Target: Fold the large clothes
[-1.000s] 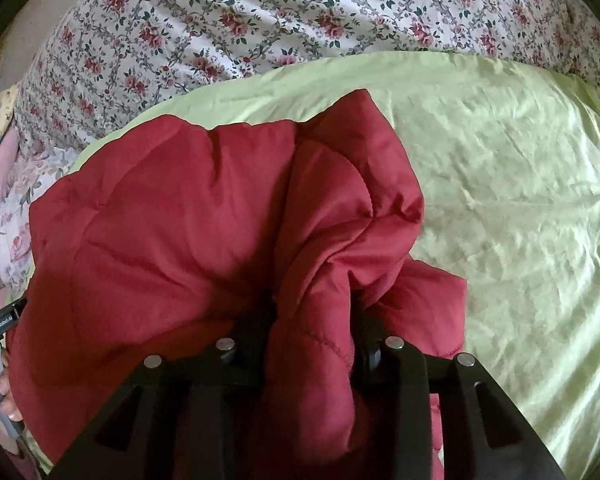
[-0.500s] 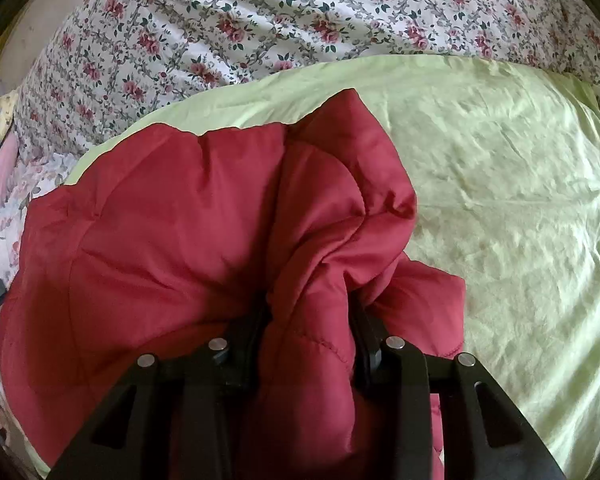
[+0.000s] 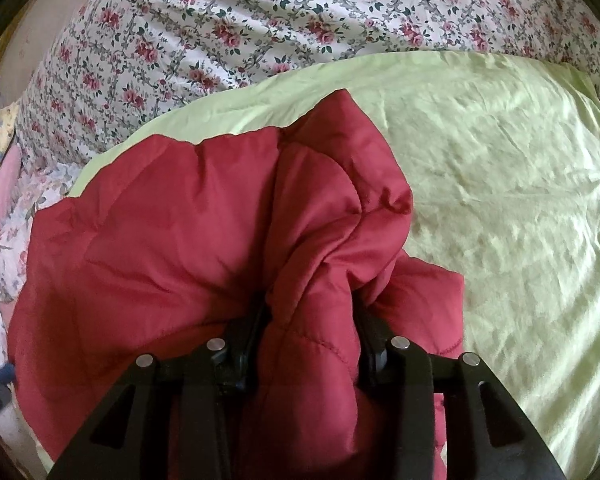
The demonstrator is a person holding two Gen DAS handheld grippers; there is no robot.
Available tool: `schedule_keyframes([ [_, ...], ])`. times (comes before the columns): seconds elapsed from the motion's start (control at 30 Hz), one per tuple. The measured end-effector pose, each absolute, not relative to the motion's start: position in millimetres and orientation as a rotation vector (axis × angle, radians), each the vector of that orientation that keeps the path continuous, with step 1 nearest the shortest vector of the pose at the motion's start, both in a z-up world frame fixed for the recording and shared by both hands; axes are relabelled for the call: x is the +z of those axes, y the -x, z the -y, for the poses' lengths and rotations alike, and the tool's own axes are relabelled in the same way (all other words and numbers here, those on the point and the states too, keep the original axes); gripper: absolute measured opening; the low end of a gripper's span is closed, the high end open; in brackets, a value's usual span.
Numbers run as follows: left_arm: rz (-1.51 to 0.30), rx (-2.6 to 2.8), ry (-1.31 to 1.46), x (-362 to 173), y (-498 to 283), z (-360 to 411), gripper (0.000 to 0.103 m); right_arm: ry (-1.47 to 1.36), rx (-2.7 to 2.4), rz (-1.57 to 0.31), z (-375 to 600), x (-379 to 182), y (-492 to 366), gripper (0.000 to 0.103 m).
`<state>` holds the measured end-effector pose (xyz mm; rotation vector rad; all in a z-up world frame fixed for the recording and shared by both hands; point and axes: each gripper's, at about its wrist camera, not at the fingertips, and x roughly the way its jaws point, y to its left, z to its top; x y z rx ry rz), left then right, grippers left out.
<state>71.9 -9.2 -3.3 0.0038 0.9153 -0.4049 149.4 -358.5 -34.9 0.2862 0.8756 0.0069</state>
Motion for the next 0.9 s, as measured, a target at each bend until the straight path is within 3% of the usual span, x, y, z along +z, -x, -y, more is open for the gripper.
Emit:
schedule_keyframes([
  [0.2,-0.949,-0.402,0.056,-23,-90,3,0.056,-0.294,0.012,-0.813,366,-4,-109,0.069],
  [0.43,-0.940,-0.390,0.036,-23,-88,9,0.056,-0.251,0.068,-0.726,336,25,-56,0.070],
  [0.63,-0.942,-0.400,0.035,-21,-89,8,0.056,-0.140,0.153,-0.842,288,-2,-67,0.068],
  [0.9,-0.897,-0.372,0.054,4,-78,-2,0.056,-0.182,0.108,-0.875,308,-28,-81,0.066],
])
